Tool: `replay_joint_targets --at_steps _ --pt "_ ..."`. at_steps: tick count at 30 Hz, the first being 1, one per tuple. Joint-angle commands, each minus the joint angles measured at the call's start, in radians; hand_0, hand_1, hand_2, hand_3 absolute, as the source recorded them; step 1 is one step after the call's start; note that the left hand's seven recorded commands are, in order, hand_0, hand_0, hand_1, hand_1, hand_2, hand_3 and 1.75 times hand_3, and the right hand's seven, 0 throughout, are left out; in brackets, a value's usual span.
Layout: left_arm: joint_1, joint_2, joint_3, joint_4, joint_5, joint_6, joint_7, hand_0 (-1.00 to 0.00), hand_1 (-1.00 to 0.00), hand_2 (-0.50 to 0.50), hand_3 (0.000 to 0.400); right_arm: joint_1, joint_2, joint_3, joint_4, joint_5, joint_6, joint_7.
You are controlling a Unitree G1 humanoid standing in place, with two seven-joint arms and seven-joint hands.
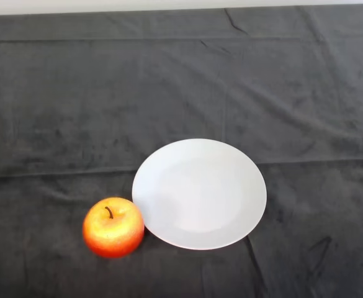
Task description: Move the apple to the plate
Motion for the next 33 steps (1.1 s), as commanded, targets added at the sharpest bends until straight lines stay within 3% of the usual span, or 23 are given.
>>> replay_joint_targets --at_steps 1,9,16,28,33 --pt "-0.063 0.044 -0.031 -0.08 0.013 0.023 0.005 0.0 0.0 0.0 0.0 -0.038 -0.013 -0.0019 0.005 0.0213 -0.006 0.0005" --pt "-0.015 0.021 -0.048 -0.316 0.0 0.137 -0.009 0.0 0.0 0.0 0.0 -0.037 -0.012 -0.0015 0.002 0.0211 -0.006 -0.0002" --pt "0.078 -0.039 -0.078 -0.594 -0.005 0.242 0.002 0.0 0.0 0.0 0.0 -0.035 -0.01 -0.0005 -0.003 0.0207 -0.006 -0.0017" --pt "0.258 -0.101 -0.151 -1.098 -0.024 0.502 -0.019 0.0 0.0 0.0 0.0 -0.031 -0.005 0.0023 -0.016 0.0196 -0.005 -0.0064" --pt "0.296 -0.114 -0.187 -1.215 -0.019 0.582 -0.03 0.0 0.0 0.0 0.0 -0.029 -0.003 0.0034 -0.021 0.0192 -0.005 -0.0084"
